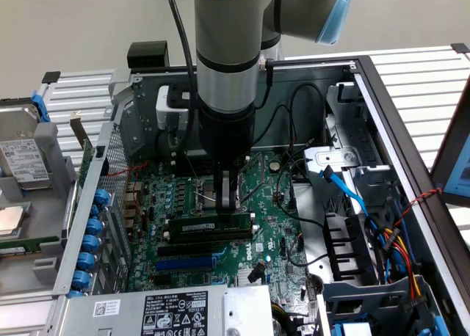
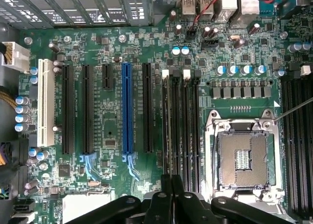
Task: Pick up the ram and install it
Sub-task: 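Insert the ram into the slot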
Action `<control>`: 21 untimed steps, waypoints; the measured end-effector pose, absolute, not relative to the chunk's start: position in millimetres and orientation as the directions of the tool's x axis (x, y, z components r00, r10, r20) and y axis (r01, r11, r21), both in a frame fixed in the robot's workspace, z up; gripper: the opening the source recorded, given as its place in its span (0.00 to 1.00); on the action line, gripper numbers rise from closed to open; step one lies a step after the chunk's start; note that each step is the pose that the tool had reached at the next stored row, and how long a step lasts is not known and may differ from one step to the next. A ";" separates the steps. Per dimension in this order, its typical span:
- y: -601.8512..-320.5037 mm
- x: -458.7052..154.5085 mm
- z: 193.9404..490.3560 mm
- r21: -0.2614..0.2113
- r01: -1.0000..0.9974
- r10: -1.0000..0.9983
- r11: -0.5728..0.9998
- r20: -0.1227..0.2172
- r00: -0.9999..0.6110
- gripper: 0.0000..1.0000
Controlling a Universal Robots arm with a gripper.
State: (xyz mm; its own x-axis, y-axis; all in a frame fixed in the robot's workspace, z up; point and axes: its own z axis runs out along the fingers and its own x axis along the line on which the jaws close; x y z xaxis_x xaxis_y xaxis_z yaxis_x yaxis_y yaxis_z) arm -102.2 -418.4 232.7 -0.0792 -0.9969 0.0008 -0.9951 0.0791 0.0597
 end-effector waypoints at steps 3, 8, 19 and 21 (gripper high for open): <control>-418.4 -102.1 232.7 0.060 -0.995 -0.997 0.080 0.001 -0.080 0.12; -418.4 -102.1 232.7 0.060 -0.995 -0.997 0.080 0.001 -0.080 0.12; -418.4 -102.1 232.7 0.060 -0.995 -0.997 0.081 0.001 -0.081 0.13; -418.4 -102.1 232.7 0.060 -0.995 -0.997 0.080 0.001 -0.081 0.20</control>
